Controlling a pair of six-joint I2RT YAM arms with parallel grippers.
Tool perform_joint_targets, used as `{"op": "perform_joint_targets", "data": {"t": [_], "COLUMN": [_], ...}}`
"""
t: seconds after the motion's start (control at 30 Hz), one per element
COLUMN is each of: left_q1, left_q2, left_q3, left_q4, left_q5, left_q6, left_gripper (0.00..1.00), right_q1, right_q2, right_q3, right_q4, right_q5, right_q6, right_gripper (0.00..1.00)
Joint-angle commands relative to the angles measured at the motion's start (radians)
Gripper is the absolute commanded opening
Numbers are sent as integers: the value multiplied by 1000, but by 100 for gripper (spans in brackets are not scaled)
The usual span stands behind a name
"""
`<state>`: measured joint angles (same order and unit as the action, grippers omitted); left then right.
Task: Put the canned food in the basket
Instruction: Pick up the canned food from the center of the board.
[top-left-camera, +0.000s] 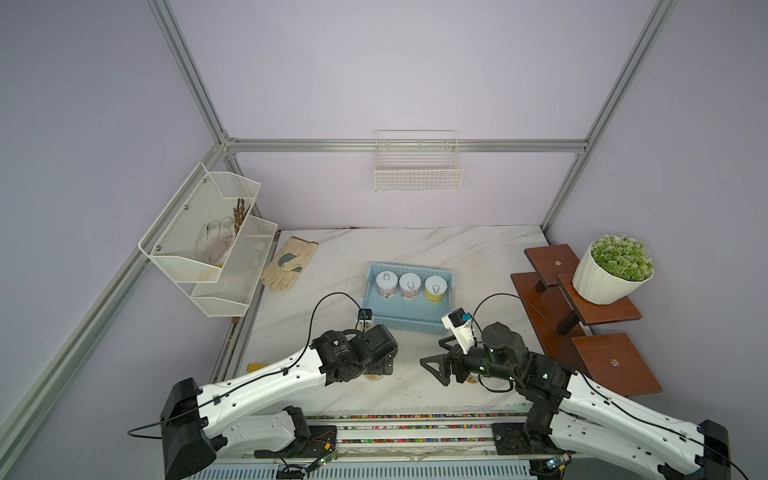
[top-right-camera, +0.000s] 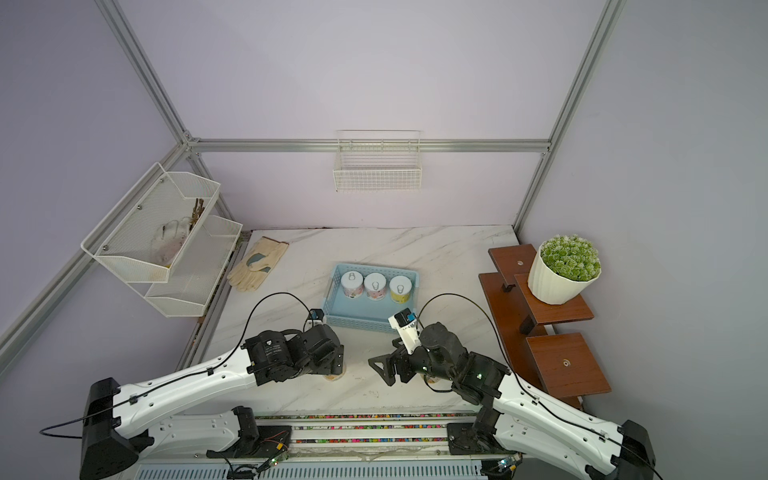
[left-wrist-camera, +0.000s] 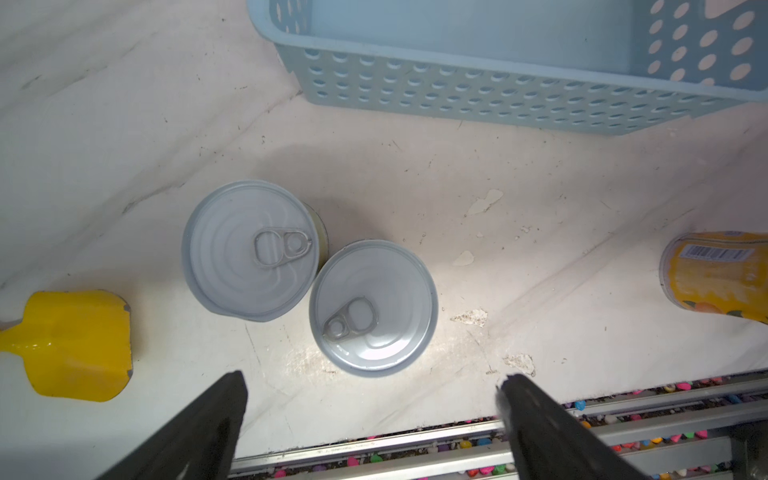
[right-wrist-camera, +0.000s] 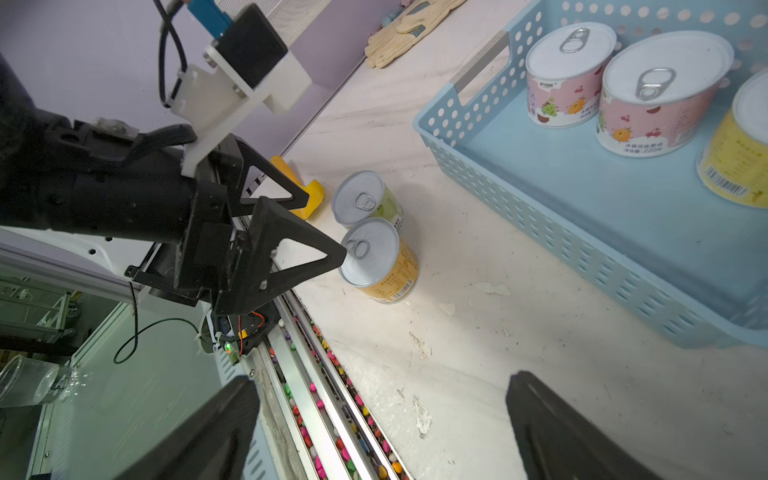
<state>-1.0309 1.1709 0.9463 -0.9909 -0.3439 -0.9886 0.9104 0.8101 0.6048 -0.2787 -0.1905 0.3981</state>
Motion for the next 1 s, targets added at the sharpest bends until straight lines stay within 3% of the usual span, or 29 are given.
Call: {"op": "perform_joint_targets", "data": {"t": [0.0, 0.23, 0.53, 0.97], "left_q1": [-4, -2, 43, 108], "left_q2": [30, 112, 105, 169], "left_q3": [9, 7, -84, -117], "left_q4": [-17, 3, 102, 207], "left_q5": [7, 64, 127, 174], "left_q6": [-64, -56, -55, 1], "left_gripper": [100, 100, 100, 99], "right_q1": [3, 4, 4, 4], "right_q2": [6, -12, -98, -93], "right_q3": [-5, -24, -103, -112], "right_q4": [19, 30, 135, 141], "right_q5": [30, 12, -86, -84], "right_q6": [-15, -41, -59, -47], "right_gripper": [99, 99, 99, 99]}}
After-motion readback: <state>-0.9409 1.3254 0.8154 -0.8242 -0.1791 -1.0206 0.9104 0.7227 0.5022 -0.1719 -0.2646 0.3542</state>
